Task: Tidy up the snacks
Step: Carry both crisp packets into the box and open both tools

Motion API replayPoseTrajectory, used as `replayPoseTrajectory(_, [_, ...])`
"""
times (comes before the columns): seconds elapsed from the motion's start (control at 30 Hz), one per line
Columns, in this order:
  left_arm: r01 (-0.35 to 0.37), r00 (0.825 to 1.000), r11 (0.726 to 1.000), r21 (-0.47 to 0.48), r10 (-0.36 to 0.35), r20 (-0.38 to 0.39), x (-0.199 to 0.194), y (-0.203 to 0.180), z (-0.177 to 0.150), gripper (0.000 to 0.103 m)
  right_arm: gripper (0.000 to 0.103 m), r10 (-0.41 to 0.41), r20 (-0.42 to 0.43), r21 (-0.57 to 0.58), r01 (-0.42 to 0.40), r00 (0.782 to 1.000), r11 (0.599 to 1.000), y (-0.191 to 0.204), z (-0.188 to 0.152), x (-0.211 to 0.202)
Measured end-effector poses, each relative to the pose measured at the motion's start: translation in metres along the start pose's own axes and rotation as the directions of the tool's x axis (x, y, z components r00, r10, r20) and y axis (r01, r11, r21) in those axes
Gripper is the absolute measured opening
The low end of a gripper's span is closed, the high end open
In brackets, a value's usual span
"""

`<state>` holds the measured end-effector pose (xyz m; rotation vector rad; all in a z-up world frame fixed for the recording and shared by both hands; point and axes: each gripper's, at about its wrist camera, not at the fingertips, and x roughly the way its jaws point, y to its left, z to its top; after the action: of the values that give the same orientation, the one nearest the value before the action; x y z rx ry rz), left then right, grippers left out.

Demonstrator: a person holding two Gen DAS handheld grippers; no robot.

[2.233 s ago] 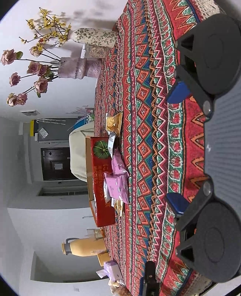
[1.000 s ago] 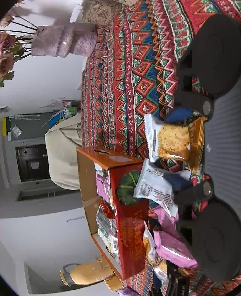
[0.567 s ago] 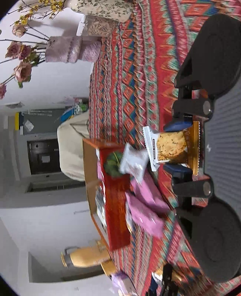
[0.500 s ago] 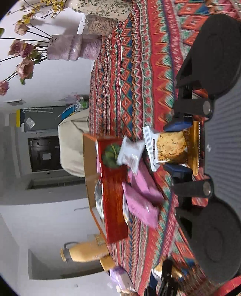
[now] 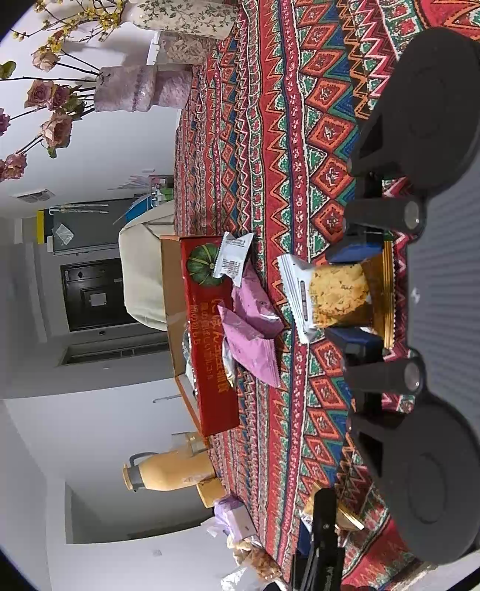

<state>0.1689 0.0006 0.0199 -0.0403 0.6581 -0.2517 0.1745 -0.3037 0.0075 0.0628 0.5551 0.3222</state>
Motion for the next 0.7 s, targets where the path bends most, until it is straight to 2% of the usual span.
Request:
replayPoseTrajectory(0.2, [-0.001,0.999,1.0,0.017,0.0,0.033,0.001,0.004,0.018,0.069,0.036,0.003,0.011,0.002,-0.003,1.0,1.0,-0.002,0.006,0.002])
replayPoseTrajectory(0.3, [-0.011,0.997,0.998,0.068,0.005,0.08,0.013,0.003,0.05,0.068,0.036,0.033,0.043,-0.016,-0.033,0.999,0.999,-0.002,0.025,0.006])
replayPoseTrajectory(0.37, [-0.016,0.994,0.994,0.104,0.005,0.107,0.028,0.001,0.083,0.068,0.036,0.059,0.073,-0.047,-0.056,0.996,0.997,-0.003,0.048,0.013])
replayPoseTrajectory(0.43, [-0.019,0.992,0.993,0.119,0.003,0.126,0.049,0.0,0.119,0.068,0.036,0.075,0.099,-0.07,-0.068,0.992,0.995,-0.008,0.078,0.026])
replayPoseTrajectory(0.5, [-0.011,0.994,0.996,0.094,0.0,0.111,0.079,0.0,0.16,0.068,0.036,0.075,0.117,-0.077,-0.066,0.99,0.995,-0.014,0.11,0.047])
replayPoseTrajectory(0.6, [-0.022,0.998,0.999,0.039,0.02,0.064,0.14,0.001,0.218,0.068,0.036,0.095,0.095,-0.021,-0.093,0.991,0.995,-0.031,0.161,0.097])
replayPoseTrajectory(0.7, [-0.059,0.998,0.998,-0.001,0.059,0.013,0.199,0.004,0.254,0.068,0.036,0.114,0.027,0.062,-0.116,0.993,0.991,-0.048,0.202,0.159])
